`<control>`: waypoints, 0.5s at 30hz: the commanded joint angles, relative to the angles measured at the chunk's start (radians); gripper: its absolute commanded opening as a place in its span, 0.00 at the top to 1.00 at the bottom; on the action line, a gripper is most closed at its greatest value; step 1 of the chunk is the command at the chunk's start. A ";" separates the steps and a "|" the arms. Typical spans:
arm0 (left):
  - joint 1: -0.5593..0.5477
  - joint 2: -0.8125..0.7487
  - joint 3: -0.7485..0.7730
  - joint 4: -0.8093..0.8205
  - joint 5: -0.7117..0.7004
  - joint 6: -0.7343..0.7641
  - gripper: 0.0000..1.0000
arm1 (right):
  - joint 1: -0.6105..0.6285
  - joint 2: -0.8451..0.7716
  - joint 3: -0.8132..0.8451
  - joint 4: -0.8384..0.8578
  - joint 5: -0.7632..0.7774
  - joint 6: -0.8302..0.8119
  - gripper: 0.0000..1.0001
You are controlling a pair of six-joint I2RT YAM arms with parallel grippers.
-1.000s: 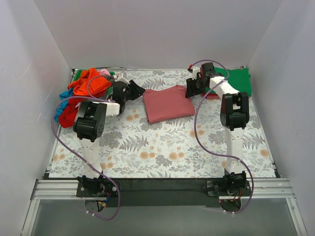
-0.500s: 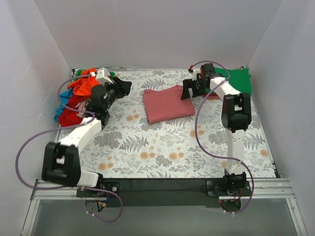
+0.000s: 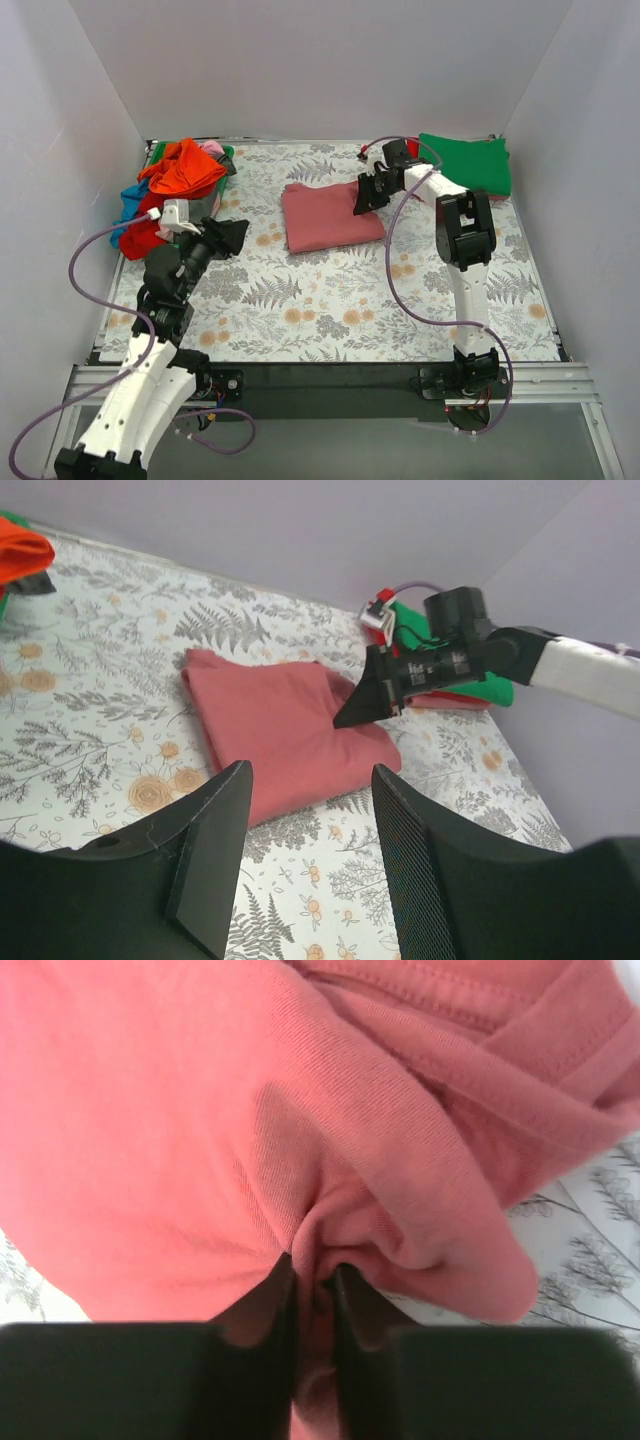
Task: Fold and stack the t-shirts
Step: Neatly place the folded tshirt to the corner
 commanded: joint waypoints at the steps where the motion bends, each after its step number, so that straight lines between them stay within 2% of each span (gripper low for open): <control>1: 0.001 -0.110 -0.007 -0.140 -0.004 0.004 0.50 | -0.001 0.046 -0.010 -0.057 -0.014 0.017 0.84; 2: 0.001 -0.142 -0.009 -0.163 -0.010 0.017 0.49 | -0.004 0.040 0.011 -0.060 -0.012 0.012 0.98; 8: 0.001 -0.157 -0.015 -0.184 -0.004 0.072 0.48 | -0.057 -0.041 0.167 -0.109 -0.032 -0.130 0.99; 15: 0.001 -0.168 -0.027 -0.195 -0.007 0.113 0.48 | -0.068 -0.118 0.319 -0.119 0.262 -0.273 0.99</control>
